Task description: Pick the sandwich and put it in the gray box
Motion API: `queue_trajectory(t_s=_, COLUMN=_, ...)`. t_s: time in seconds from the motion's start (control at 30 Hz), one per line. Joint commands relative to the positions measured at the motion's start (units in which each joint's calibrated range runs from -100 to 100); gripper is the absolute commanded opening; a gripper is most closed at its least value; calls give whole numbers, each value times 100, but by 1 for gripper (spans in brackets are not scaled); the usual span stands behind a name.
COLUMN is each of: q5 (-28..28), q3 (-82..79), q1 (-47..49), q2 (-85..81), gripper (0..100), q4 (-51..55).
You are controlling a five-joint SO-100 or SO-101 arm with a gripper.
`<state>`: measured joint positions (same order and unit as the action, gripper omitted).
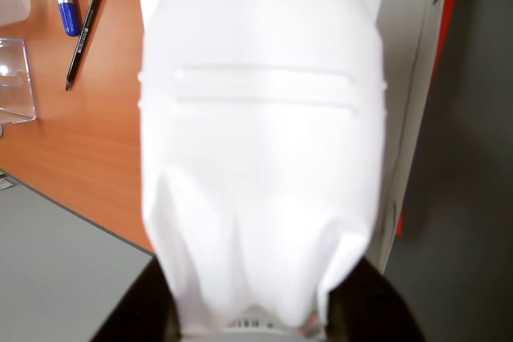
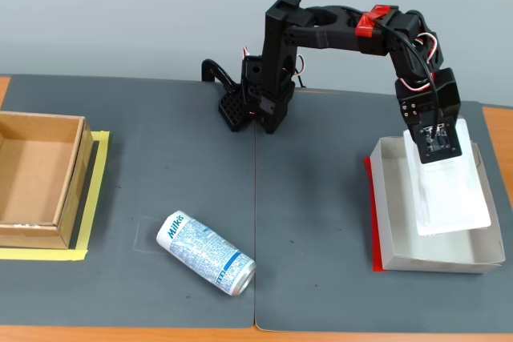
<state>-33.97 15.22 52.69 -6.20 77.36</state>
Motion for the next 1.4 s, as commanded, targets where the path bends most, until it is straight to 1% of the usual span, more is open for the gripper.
queue_trajectory(t_s=0.0, q5=29, q3=174, q1=-6, q2=-45, gripper=8, q4=-184)
queue_trajectory(t_s=0.13, q5=107, q3=165, q1=-13, q2=-45, gripper=8, q4=-497)
queue_trajectory(t_s=0.4, q5=86, q3=111, q1=-21, q2=-45, gripper=9, q4=-523)
queue_trajectory(t_s=0.47, q5=81, q3=101, q1=-21, q2=-45, gripper=13, q4=-523)
queue_trajectory(t_s=0.57, q5=102, q3=101, q1=-13, q2=-45, gripper=21, q4=-523)
queue_trajectory(t_s=0.73, q5=117, q3=111, q1=9, q2=-54, gripper=26, q4=-523)
queue_trajectory(t_s=0.97, q5=138, q3=83, q1=-43, q2=-139, gripper=25, q4=-505)
queue_trajectory(t_s=1.13, q5=472, q3=83, q1=-334, q2=-274, gripper=25, q4=-445)
queue_trajectory(t_s=1.2, q5=638, q3=47, q1=-528, q2=-478, gripper=23, q4=-436)
queue_trajectory(t_s=1.37, q5=967, q3=-423, q1=-1147, q2=-1097, gripper=11, q4=-436)
